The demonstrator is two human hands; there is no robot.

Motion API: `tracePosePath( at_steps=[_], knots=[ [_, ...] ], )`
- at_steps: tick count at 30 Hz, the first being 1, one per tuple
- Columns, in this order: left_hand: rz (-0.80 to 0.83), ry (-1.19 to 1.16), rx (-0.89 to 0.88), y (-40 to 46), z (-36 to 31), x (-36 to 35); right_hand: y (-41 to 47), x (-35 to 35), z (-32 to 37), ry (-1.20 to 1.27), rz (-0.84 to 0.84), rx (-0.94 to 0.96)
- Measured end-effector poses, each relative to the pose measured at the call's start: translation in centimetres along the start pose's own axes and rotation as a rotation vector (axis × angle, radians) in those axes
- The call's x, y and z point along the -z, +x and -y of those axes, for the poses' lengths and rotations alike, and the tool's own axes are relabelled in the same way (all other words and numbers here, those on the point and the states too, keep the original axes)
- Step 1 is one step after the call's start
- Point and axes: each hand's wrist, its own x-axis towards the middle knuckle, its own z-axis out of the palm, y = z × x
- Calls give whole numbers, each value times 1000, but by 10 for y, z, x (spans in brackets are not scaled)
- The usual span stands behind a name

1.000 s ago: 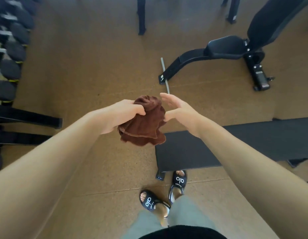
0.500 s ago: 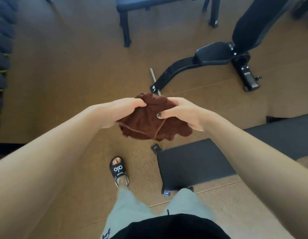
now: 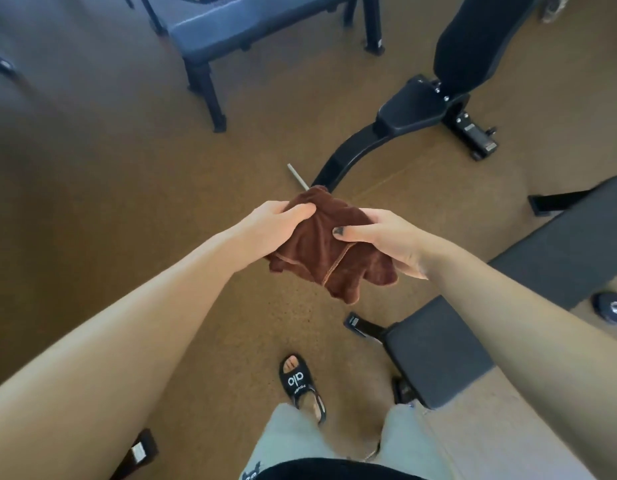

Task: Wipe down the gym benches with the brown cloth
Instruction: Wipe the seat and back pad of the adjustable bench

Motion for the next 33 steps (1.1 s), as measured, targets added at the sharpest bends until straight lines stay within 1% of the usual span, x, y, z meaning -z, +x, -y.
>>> tracePosePath(
  at_steps=[7, 12, 16, 19, 21, 24, 29, 33],
  knots=[
    [89, 148, -68, 40, -27, 31, 28, 0, 16, 104, -95, -4],
    [89, 200, -110, 79, -60, 44, 56, 23, 33, 155, -119, 17],
    [84, 251, -129, 116, -90, 61, 97, 50, 59, 209, -116, 50],
    [77, 286, -79, 147, -115, 75, 131, 72, 82, 255, -87, 56],
    [104, 291, -60, 168, -132, 82, 147, 86, 96, 288, -95, 64],
    [181, 276, -79, 195, -160, 88, 162, 111, 118, 307, -136, 63],
    [167, 319, -141, 256, -204, 90, 192, 156, 150, 322, -214, 34],
    [202, 337, -156, 311, -238, 92, 220, 193, 173, 301, -303, -6]
  ],
)
